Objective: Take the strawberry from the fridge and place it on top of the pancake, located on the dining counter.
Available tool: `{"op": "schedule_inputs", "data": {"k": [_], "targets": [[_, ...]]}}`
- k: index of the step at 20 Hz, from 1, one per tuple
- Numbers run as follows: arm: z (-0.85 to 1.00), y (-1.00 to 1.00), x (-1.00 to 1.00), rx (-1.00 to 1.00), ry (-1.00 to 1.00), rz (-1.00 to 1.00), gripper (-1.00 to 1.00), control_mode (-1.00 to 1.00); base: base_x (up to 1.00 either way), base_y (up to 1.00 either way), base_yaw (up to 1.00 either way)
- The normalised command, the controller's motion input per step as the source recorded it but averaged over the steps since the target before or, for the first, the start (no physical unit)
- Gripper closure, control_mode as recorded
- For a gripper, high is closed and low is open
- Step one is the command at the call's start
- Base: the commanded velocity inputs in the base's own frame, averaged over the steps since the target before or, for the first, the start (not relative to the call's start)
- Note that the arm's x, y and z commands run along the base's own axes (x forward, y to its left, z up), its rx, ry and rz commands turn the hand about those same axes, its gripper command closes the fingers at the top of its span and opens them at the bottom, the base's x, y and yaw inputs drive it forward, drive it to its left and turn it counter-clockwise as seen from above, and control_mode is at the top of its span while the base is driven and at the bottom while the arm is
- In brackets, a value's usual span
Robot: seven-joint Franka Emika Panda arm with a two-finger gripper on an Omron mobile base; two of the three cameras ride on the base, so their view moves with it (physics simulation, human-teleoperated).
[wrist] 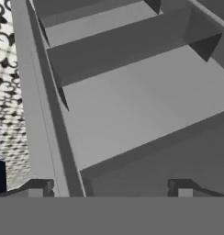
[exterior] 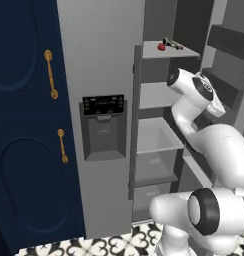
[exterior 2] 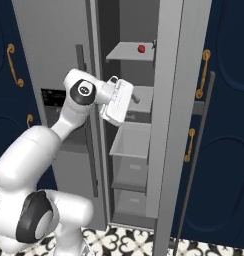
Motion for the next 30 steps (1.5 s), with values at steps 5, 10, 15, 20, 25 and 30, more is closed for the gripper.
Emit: {"op": "schedule_inputs", "data": {"k": [5, 10, 15, 20, 25, 30], "targets": [[-0.19, 0.99, -0.60, 0.30, -0.42, 0.00, -1.00, -1.00, 0.00, 0.00, 0.00], [-0.29, 0.89, -0.39, 0.60, -0.42, -0.19, -1.00, -1.00, 0.00, 0.00, 0.00], [-0.30, 0.59, -0.14, 0.69, -0.45, -0.42, -1.00, -1.00, 0.00, 0.00, 0.00], [-0.08, 0.48, -0.09, 0.61, -0.18, -0.41, -1.00, -1.00, 0.00, 0.00, 0.00], [0.07, 0.23, -0.24, 0.52, 0.06, -0.30, -1.00, -1.00, 0.00, 0.00, 0.00], [0.06, 0.08, -0.37, 0.28, 0.23, -0.29, -1.00, -1.00, 0.00, 0.00, 0.00]]}}
